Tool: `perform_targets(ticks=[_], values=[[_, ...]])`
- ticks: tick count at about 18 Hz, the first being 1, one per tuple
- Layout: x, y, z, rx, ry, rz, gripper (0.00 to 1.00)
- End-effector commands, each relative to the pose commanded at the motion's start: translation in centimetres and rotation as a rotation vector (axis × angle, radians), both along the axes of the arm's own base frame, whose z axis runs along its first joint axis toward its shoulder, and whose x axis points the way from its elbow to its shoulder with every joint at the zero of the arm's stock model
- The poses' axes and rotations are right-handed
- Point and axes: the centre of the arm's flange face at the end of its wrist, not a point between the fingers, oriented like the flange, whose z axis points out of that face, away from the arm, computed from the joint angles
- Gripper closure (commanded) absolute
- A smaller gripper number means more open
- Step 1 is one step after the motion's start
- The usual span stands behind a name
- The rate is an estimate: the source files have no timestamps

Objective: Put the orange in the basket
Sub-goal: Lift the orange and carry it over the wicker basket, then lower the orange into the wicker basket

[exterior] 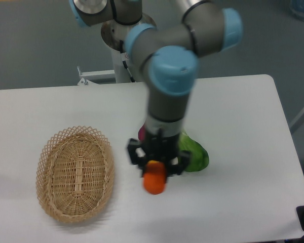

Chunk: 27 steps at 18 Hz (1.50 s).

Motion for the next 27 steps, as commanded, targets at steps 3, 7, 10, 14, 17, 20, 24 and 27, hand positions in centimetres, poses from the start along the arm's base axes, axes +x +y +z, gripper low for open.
perform_targets(ticks=[3, 7, 10, 14, 17, 20, 24, 27], values=[[4.9, 1.0, -3.7, -0.023, -0.025, -0.032, 0.49], [8.2, 1.1, -7.1, -0.020, -0.020, -0.075, 0.49], [10.1, 0.8, -9.3, -0.053, -0.041, -0.102, 0.49], [11.3, 1.7, -12.6, -0.096, -0.067, -0.125, 0.49], [12.0, 2.1, -14.0, -0.115, -0.077, -0.137, 0.49], [12.5, 2.3, -14.6, -0.124, -0.082, -0.143, 0.48], [12.5, 2.4, -15.4, -0.136, -0.090, -0.143, 0.47], [12.5, 2.5, -16.1, -0.143, -0.094, -0.146, 0.47]])
